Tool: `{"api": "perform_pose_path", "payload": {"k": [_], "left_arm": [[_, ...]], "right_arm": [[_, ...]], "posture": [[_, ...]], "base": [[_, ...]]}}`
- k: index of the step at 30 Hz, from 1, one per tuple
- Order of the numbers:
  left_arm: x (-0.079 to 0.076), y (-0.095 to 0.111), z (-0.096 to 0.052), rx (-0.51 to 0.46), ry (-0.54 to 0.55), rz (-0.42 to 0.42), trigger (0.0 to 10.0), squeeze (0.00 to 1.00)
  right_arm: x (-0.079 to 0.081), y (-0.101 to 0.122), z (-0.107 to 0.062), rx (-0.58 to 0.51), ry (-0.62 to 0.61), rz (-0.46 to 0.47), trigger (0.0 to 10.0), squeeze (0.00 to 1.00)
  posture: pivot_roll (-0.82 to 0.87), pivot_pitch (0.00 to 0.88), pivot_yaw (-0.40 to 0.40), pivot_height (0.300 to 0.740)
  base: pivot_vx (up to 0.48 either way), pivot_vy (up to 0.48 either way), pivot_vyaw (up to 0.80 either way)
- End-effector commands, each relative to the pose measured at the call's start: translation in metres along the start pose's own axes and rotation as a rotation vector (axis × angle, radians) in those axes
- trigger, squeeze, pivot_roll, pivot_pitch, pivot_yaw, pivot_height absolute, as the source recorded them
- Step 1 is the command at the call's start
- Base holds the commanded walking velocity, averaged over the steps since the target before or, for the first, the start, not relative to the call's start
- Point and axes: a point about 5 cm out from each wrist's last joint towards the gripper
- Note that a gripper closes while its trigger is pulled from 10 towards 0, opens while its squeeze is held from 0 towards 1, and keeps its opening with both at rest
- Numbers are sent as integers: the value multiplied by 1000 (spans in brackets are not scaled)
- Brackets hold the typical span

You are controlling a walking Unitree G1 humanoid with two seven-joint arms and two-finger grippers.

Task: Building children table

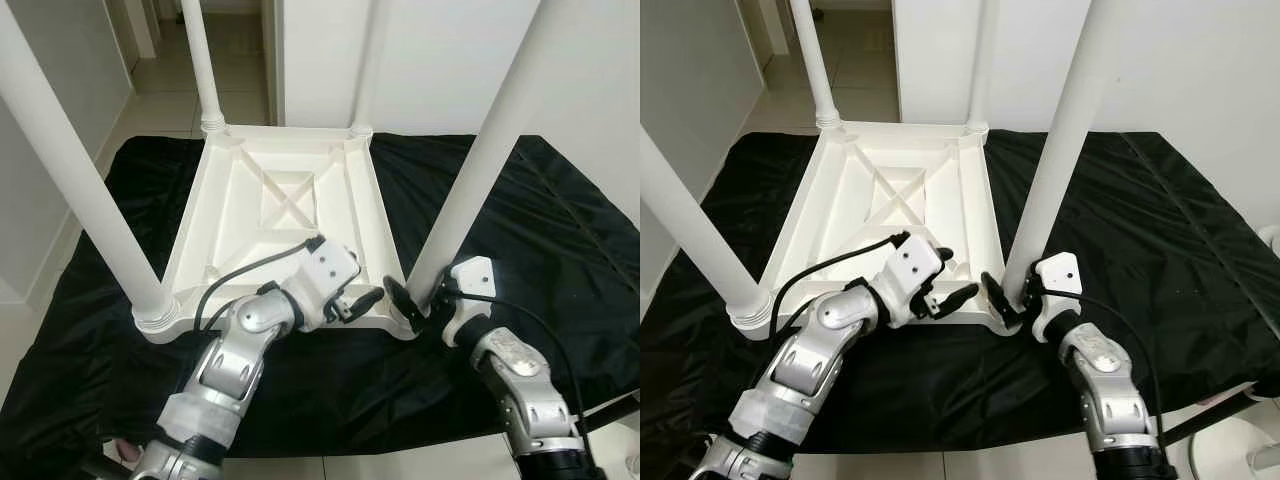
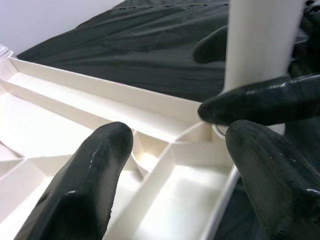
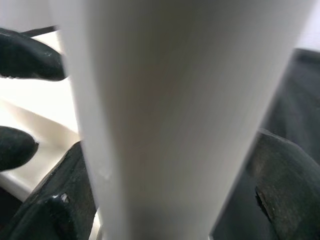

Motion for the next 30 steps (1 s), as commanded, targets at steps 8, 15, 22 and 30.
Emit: {"api": "perform_pose_path", "payload": {"k": [8,15,22,30], "left_arm": [[-15,3,-10,-38,-115,-22,10000,0],[-18,2,-12,-27,-122,-46,10000,0],[-18,1,-12,-3,-94,-59,10000,0],[-19,2,-12,18,-66,-88,10000,0]], "right_arm": [[-10,-7,6,82,138,-21,0,0],[-20,-8,6,99,149,-46,0,0],[-21,-11,2,95,121,-13,10000,0],[-17,-14,0,30,-50,67,10000,0]], "posture": [[-46,0,-26,740],[-38,0,-32,740],[-36,0,-43,740],[-40,0,-53,740]], "base": [[0,0,0],[0,0,0],[0,0,0],[0,0,0]]}}
Point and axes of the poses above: a point about 5 cm out from each wrist's last joint towards the gripper, its own z axis pointing out of the wrist towards the gripper, its own y axis along the axis of the wrist's last joint, x = y × z, and after that the axes turned 13 degrees about z, right-handed
